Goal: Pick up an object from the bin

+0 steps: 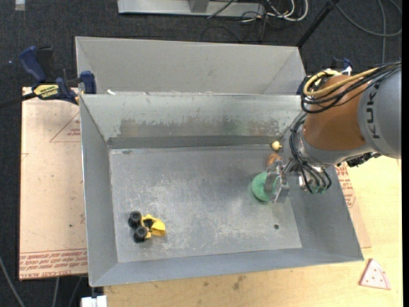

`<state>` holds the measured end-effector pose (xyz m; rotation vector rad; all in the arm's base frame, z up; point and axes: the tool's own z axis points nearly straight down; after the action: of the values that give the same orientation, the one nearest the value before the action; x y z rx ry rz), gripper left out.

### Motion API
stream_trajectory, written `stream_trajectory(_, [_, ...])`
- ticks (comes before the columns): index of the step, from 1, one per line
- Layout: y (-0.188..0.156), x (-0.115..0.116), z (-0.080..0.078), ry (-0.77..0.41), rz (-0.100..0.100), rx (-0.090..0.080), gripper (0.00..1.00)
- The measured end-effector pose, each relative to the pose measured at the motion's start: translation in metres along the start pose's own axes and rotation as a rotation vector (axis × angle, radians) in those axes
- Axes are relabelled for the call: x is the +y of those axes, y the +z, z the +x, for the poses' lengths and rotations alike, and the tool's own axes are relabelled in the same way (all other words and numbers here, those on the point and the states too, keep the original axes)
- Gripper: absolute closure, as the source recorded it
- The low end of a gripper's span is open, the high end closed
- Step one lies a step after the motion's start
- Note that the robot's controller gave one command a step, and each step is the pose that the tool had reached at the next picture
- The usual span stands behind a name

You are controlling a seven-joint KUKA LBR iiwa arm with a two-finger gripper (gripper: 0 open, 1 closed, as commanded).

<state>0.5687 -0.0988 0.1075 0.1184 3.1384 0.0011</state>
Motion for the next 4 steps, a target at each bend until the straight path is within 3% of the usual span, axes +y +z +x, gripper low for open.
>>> stream_trajectory(1, [-0.018, 0.001, 0.013, -0.013, 0.0, 0.002, 1.0])
stream_trajectory(2, [-0.044, -0.011, 0.001, -0.021, 0.0, -0.001, 1.0])
stream_trajectory(4, [-0.055, -0.012, 0.004, -0.03, 0.0, 0.0, 1.0])
